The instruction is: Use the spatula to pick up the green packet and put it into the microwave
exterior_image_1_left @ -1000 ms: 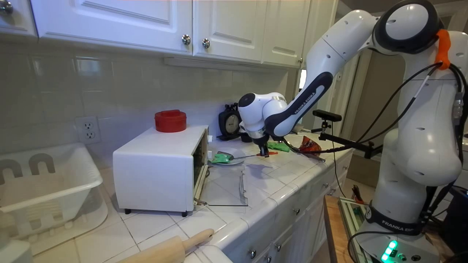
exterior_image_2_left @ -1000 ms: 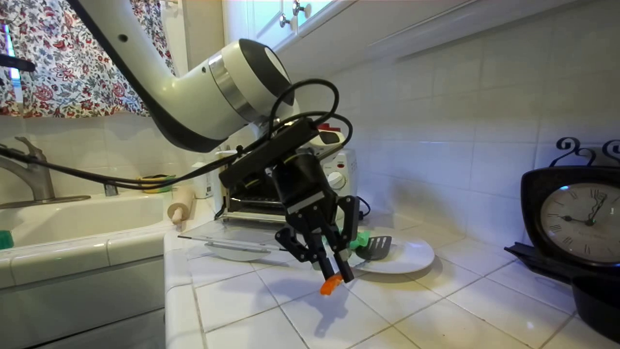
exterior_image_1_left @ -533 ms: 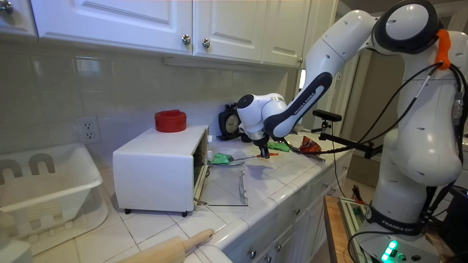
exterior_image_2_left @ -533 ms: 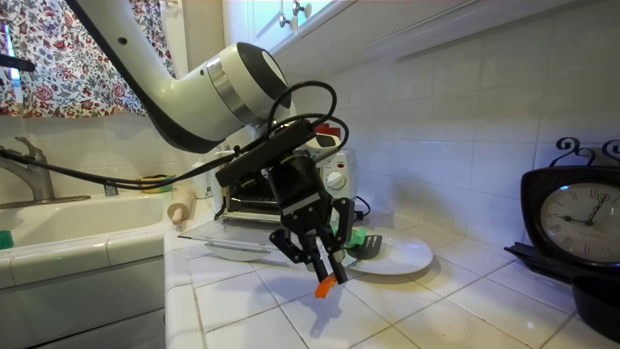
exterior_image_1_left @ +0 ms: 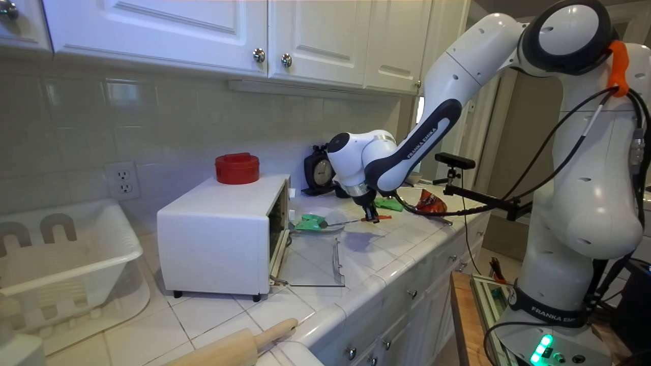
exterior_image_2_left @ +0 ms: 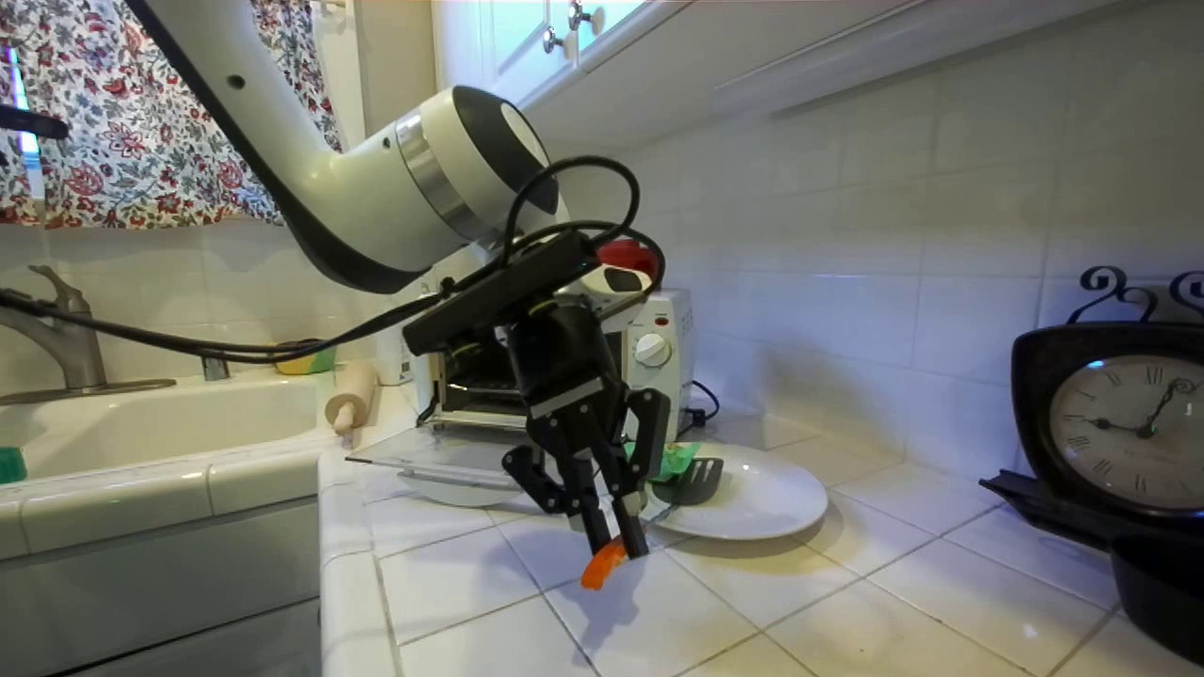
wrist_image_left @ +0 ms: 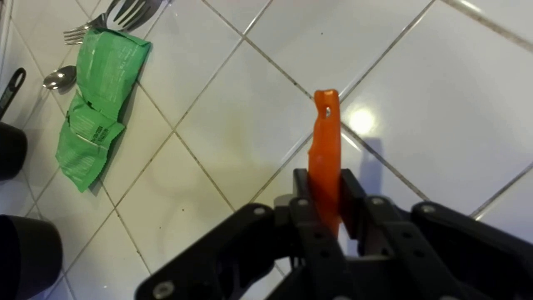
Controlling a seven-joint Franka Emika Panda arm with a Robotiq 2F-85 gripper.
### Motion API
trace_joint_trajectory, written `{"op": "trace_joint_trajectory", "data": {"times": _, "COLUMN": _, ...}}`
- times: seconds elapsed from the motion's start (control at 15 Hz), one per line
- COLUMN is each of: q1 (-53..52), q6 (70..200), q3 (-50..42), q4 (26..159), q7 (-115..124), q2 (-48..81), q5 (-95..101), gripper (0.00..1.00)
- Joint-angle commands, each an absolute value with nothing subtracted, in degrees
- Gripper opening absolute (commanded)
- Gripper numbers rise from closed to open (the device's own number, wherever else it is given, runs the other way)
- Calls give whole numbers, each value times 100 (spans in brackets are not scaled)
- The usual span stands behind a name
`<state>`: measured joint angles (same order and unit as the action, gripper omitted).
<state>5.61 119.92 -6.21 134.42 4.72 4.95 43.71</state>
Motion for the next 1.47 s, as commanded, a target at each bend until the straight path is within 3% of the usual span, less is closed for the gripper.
{"op": "trace_joint_trajectory", "data": {"times": 0.0, "q1": 573, "q6": 11640, "q3": -586, "q4": 13318, "q7": -113, "q2": 561, "q5": 3792, "gripper": 5}}
{"op": "trace_joint_trajectory", "data": {"times": 1.4, "q1": 800, "q6": 11364, "q3": -735, "q4": 12908, "q7": -1521, "q2": 568, "q5": 1983, "gripper": 5}}
